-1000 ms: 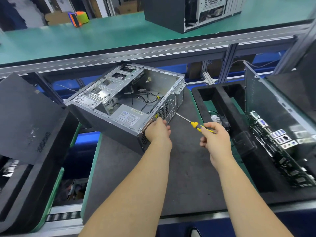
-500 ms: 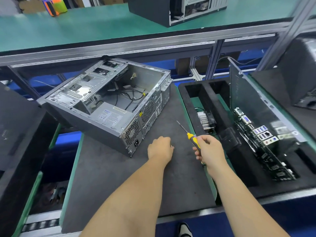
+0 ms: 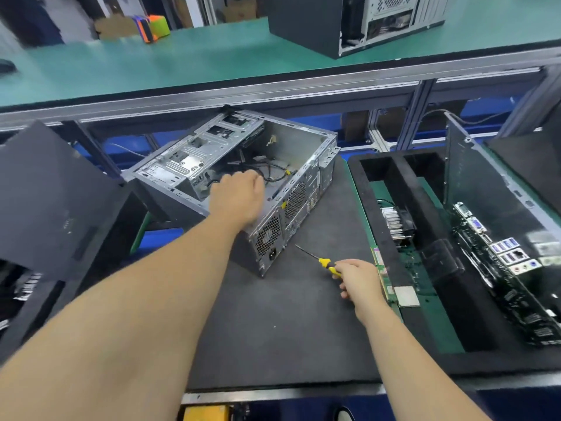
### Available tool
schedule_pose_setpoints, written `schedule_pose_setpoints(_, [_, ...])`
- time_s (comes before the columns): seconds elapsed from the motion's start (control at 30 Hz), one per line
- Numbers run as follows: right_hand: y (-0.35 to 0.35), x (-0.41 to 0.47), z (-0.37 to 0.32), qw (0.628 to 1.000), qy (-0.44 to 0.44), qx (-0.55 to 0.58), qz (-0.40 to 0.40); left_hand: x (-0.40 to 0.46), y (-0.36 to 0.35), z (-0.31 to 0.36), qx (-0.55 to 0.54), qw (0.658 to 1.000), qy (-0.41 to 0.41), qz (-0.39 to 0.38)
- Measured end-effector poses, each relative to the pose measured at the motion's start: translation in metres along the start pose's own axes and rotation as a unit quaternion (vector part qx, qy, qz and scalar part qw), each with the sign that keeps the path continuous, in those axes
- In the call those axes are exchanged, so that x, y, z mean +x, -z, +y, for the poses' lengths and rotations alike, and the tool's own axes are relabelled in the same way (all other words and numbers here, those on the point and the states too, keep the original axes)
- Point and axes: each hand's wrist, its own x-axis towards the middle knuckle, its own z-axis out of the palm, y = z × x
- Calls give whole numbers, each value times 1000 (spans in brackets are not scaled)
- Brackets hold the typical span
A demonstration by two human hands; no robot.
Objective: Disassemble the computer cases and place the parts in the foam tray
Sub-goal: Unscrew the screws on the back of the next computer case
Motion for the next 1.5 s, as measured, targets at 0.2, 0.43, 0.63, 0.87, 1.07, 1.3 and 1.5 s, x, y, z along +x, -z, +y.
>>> schedule_pose_setpoints(0.2, [-15, -1, 5, 1000, -18, -19, -16, -6, -23, -21, 26, 994, 67, -86])
schedule_pose_setpoints(0.43, [-25, 4, 5, 999, -30, 40, -17, 3, -25, -10, 28, 992, 101, -66])
schedule_pose_setpoints(0.63, [-23, 9, 9, 998, -39, 52, -19, 6, -27, -11, 36, 992, 107, -55])
schedule_pose_setpoints(0.87, [-21, 7, 8, 997, -45, 61, -32, 4, -27, -10, 50, 992, 102, -48])
schedule_pose_setpoints(1.07, [-16, 10, 3, 996, -54, 45, -52, 4, -27, -10, 51, 993, 99, -48])
schedule_pose_setpoints(1.3, [-11, 8, 3, 987, 56, -132, -72, 3, -29, -10, 48, 993, 100, -47])
schedule_pose_setpoints(1.5, [-13, 12, 0, 941, 159, -298, -36, 4, -29, -11, 50, 993, 101, -42])
